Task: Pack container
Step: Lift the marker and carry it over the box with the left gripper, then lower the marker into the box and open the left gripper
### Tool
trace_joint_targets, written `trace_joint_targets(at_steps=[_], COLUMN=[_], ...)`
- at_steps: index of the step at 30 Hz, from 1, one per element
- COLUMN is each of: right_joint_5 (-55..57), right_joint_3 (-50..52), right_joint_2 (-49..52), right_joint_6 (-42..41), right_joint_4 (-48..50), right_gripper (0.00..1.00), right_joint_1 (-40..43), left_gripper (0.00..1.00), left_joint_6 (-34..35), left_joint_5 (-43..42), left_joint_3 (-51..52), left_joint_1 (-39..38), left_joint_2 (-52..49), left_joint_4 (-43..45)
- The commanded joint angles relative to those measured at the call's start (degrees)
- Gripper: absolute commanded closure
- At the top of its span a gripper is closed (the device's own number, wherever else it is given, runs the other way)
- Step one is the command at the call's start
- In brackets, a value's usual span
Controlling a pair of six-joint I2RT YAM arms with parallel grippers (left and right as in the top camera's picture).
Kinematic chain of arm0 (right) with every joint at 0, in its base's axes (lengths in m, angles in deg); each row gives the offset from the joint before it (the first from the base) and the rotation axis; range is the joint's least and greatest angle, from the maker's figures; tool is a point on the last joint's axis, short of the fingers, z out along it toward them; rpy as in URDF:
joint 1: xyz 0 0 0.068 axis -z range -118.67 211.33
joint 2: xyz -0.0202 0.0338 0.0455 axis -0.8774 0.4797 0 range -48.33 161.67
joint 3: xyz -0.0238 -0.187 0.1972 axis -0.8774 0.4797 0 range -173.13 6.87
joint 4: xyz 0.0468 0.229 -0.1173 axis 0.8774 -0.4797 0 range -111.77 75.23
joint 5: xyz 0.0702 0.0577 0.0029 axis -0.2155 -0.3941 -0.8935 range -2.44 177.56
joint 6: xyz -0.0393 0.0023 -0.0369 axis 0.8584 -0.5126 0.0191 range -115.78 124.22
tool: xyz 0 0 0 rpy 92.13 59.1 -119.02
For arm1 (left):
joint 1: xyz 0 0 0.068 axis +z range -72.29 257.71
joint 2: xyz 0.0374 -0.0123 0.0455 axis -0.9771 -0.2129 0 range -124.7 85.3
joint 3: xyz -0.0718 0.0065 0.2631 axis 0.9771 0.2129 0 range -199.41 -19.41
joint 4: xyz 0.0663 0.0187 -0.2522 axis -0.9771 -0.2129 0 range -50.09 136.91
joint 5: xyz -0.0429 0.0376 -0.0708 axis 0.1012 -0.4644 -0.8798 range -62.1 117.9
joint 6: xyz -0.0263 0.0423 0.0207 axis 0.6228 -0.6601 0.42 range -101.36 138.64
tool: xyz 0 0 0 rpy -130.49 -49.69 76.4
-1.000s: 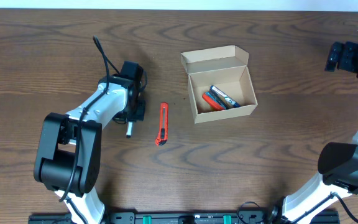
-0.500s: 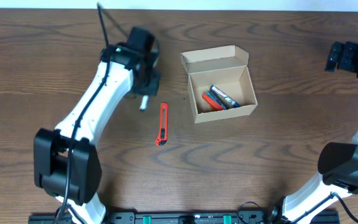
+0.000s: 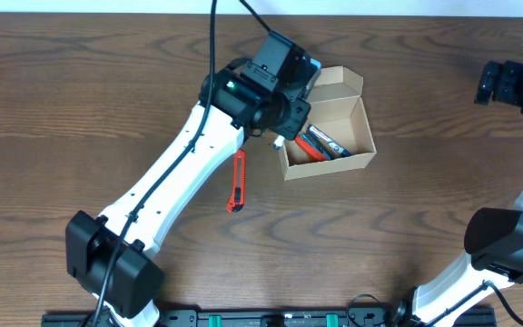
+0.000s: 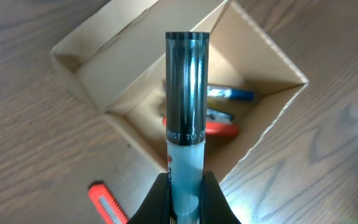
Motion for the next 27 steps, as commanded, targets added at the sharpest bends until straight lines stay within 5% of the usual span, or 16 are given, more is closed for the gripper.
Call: trace_joint_targets(at_steps=[1, 27], right_joint_5=[-0.2, -0.2], right_joint_3=[-0.7, -0.7], right_joint_2=[-0.9, -0.9], right_joint_6=[-0.6, -0.6], right_joint_4=[0.0, 0.0], right_gripper=[0.01, 0.01], right_joint_1=[0.2, 0.2], left_gripper=[0.94, 0.94], left_joint_6=[-1.1, -2.1], left_joint_5=[-1.8, -2.4], left_joint_3=[-1.2, -17.6], left_joint_1=[-0.2, -1.7], left_joint_2=[0.0, -15.3], left_joint_4=[0.7, -3.3])
